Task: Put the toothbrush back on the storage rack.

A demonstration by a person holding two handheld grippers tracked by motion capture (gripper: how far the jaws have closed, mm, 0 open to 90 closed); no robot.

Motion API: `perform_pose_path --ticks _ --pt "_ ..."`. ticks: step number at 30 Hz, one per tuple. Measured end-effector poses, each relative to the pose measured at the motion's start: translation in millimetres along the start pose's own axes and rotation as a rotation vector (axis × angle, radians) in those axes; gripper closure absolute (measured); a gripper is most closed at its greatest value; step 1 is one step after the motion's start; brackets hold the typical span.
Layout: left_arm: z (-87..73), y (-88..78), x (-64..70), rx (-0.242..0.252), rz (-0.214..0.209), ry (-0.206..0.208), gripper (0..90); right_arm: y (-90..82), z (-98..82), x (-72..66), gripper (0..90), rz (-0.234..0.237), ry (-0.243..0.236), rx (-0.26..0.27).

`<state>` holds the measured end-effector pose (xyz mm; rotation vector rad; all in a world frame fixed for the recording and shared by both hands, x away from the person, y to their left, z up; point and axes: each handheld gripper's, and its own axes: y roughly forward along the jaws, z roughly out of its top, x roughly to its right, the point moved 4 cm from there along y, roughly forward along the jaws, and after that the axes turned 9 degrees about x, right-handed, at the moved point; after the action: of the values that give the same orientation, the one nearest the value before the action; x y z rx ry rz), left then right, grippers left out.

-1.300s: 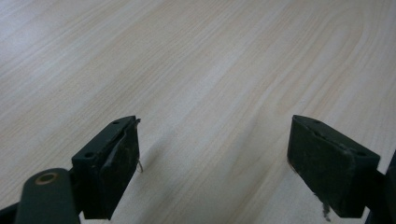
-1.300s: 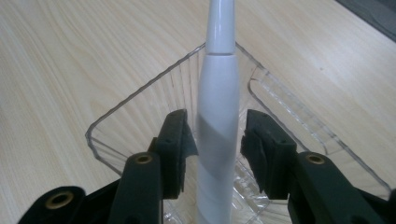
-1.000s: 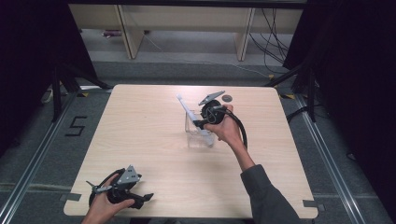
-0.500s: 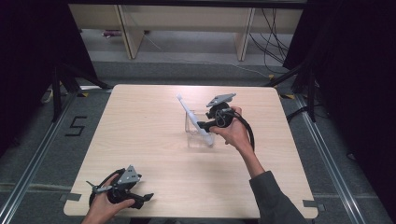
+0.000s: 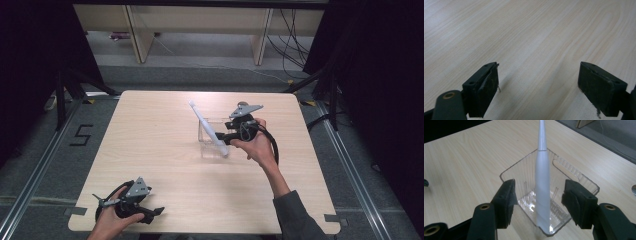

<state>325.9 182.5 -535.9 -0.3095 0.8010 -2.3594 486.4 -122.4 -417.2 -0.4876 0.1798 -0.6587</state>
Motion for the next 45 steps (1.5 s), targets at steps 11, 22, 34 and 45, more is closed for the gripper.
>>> perform_pose_path --ticks 11,22,34,45 --pt "1.6 -1.2 0.9 0.009 -0.001 0.004 16.6 -12.0 -7.3 2.3 43.8 -0.010 -0.001 0.004" --pt "2.4 -2.0 1.5 0.013 -0.004 0.005 16.5 -24.4 -8.7 3.9 42.1 -0.017 0.014 0.028" --pt "2.2 -1.9 1.6 0.013 -0.004 0.004 16.5 -36.6 -16.7 9.3 38.0 -0.045 0.044 0.013" --pt "2.1 -2.0 2.0 0.014 -0.003 0.004 16.6 -45.5 -25.5 12.3 33.8 -0.049 0.061 0.018"
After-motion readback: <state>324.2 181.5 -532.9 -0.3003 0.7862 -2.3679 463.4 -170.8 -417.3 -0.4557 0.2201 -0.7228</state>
